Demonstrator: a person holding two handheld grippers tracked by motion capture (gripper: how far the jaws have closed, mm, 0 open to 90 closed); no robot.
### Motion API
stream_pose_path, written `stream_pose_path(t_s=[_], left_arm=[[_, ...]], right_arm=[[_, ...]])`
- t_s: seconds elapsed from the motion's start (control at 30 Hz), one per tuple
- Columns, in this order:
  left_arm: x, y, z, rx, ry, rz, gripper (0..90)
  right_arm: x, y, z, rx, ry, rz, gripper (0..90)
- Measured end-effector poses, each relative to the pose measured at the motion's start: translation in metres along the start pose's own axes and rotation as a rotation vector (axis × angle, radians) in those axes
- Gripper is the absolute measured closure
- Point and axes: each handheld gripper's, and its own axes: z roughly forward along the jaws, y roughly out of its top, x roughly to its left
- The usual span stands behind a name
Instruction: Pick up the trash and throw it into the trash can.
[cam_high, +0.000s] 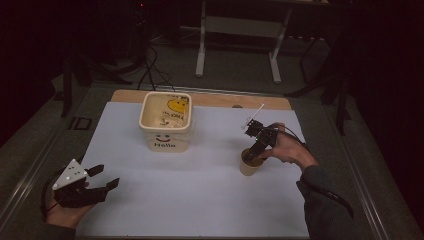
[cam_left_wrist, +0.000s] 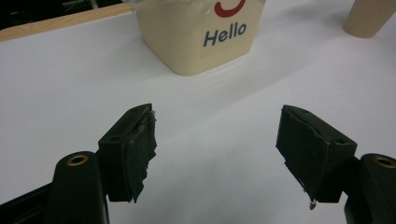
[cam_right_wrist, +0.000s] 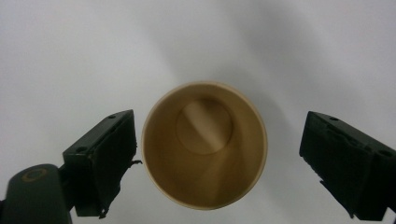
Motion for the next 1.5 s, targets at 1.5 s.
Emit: stream_pose_path(t_s=[1.5], left_arm=[[0.0, 0.0, -0.001, 0.0, 0.002, 0.0, 28.4]], right_arm=[[0.005, 0.008, 0.013, 0.172, 0.044, 0.003, 20.9]])
